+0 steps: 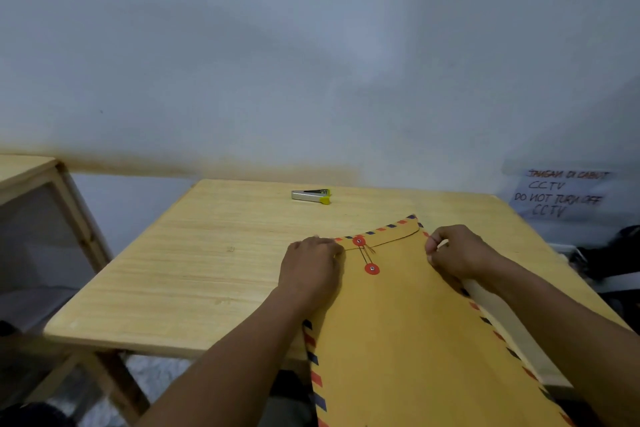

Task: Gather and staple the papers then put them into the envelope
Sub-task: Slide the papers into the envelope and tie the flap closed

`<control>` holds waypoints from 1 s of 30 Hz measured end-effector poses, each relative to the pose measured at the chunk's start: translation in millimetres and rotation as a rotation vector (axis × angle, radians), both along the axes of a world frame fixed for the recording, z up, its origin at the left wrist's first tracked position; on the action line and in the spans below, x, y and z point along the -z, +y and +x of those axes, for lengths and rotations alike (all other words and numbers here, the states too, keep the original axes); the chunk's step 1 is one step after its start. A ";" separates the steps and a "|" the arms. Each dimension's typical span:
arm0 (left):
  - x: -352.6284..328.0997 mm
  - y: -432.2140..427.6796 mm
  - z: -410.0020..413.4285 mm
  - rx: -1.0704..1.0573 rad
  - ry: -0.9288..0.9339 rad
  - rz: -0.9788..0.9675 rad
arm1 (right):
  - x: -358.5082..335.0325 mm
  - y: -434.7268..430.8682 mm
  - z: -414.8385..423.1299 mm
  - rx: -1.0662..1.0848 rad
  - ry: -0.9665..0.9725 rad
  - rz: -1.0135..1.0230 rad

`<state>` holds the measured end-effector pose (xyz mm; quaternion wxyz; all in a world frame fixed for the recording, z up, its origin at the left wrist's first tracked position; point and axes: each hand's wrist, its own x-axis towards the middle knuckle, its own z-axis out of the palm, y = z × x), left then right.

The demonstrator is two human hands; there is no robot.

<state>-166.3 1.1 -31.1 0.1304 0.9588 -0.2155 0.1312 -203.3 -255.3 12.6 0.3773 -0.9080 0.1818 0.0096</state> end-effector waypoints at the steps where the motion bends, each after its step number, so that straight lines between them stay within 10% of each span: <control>1: -0.7 -0.4 -0.4 -0.002 0.011 0.009 | -5.3 -0.1 -1.3 -0.018 -0.004 0.045; 10: -42.3 -16.7 9.1 0.020 0.089 -0.148 | -121.9 -6.8 10.3 -0.020 -0.145 0.226; 16: -115.1 -40.6 1.8 0.267 0.480 -0.726 | -201.8 10.1 21.2 -0.074 -0.218 0.229; 30: -188.8 21.0 -4.1 0.094 0.594 -0.906 | -144.4 78.7 48.3 -0.289 -0.179 0.321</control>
